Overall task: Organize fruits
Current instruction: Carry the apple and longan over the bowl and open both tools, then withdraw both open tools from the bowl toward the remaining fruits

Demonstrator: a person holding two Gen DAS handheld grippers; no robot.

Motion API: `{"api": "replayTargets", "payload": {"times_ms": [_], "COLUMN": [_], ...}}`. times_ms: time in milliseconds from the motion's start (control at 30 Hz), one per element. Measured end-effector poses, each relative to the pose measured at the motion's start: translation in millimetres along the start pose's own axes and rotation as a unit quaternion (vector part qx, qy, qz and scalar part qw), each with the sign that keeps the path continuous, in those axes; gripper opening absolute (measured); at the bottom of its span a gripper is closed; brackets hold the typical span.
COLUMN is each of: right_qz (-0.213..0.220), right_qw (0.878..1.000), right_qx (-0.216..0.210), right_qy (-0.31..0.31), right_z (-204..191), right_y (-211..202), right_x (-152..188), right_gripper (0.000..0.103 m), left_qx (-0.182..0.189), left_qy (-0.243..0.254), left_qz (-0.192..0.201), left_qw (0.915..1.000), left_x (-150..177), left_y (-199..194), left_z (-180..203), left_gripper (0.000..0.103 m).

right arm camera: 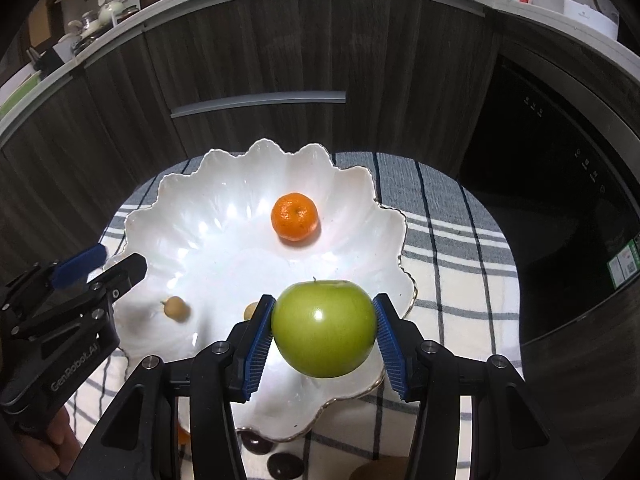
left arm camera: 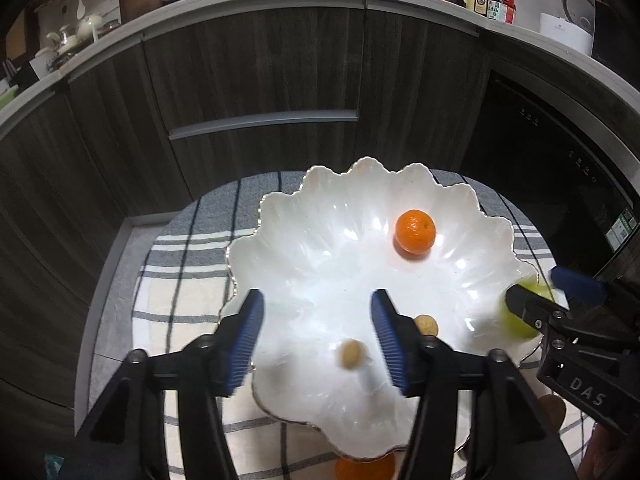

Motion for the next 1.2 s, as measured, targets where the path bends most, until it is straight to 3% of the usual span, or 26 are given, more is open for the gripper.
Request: {"api": "replayTargets", "payload": {"times_ms": [67,133,233,267,900,1200], "right_qz": [0.01,0.023,0.038,0.04,0.094,0.095], "right_qw": [1.0,1.0,0.999,0.999,0.995,0.995], "right_qx": [0.011,0.021,0.033,0.034,0.028,0.027], "right_qy": [0.0,0.004,0.005,0.005,0.011,0.019], "right_z": [1.2,3.8,6.3,6.7,16.6,26.9], "right_y": [-4.0,-10.4,-21.8,-24.8,-108.7,-125.0], "right_x": [-2.4,-5.2,-6.7,-6.7,17.6,35.0], "right_gripper": [0.075,0.08,0.08,0.08,0.08,0.08], "left_qx": [-0.007,-0.011,-0.019,-0.021,-0.031,-0.027], "left_qy": [-0.001,-0.002,-0.005,-0.005,-0.004,-0.001], "left_qz": [0.0,0.002,0.01,0.014,0.053,0.048], "left_qw": [1.0,0.9999,0.9998,0.9997,0.9981,0.9985], "left_x": [0.6,0.5,1.5,1.9,17.3,33.7], "left_y": [-3.4,-7.6,-19.0,-23.4,-106.6,-119.4], "left_z": [-1.7,-2.7,-3.1,-2.9,10.7,24.4], "left_gripper": [0.065,0.072,0.087,0.088,0.089,0.089]}}
Point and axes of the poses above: each gripper's, at about its wrist camera, not at the fingertips, and y roughly the way its jaws point, z to its right, x to its underside, the point moved 5 cm from there along y, roughly the way its jaws point, and after that the axes turned 11 degrees about y, right-handed, at the moved point
